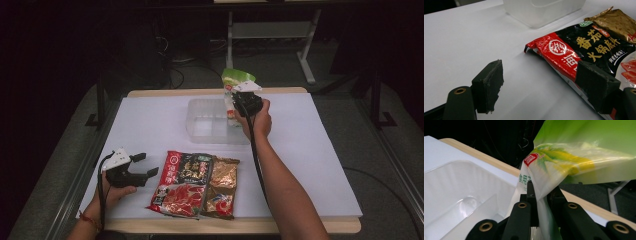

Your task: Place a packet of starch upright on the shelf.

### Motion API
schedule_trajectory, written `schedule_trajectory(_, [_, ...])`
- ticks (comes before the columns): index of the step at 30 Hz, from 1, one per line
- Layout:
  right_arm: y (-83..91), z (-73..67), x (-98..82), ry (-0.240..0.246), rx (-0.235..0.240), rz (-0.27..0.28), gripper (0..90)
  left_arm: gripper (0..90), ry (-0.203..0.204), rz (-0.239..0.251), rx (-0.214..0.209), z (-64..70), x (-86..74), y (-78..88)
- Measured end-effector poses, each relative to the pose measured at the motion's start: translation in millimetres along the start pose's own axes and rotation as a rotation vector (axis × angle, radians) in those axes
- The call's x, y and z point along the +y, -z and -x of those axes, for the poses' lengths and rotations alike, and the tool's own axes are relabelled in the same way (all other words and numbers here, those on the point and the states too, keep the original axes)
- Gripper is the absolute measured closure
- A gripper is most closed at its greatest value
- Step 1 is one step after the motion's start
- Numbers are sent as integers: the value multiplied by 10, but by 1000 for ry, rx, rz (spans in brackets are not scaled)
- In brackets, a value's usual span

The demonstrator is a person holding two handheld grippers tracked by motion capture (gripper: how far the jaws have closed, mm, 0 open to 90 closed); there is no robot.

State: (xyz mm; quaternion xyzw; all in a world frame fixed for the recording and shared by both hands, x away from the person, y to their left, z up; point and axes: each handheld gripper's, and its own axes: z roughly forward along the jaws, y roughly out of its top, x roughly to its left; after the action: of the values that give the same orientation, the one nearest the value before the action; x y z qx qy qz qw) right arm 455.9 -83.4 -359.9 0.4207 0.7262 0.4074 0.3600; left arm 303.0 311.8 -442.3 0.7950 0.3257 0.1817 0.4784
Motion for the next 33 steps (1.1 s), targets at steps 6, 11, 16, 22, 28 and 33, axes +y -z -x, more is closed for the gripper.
schedule_trajectory(6, [29, -54, -75, 18, 14, 1, 807, 223, 1, -3, -2, 2, -2, 8])
schedule_trajectory(11, [58, -56, -159, -10, 33, 7, 799, 223, 6, -1, 0, -10, -11, 22])
schedule_trajectory(16, [123, -25, -228, -6, 63, 16, 779, 223, 1, -7, -1, 4, -13, 17])
schedule_trajectory(22, [197, -9, -290, 21, 114, 1, 761, 223, -1, -10, -3, 9, -16, 18])
schedule_trajectory(28, [234, 38, -381, 24, 157, -12, 750, 223, -3, -16, -7, 9, -19, 12])
schedule_trajectory(33, [280, -6, -435, 72, 182, -14, 754, 223, -5, -13, -6, 10, -19, 20])
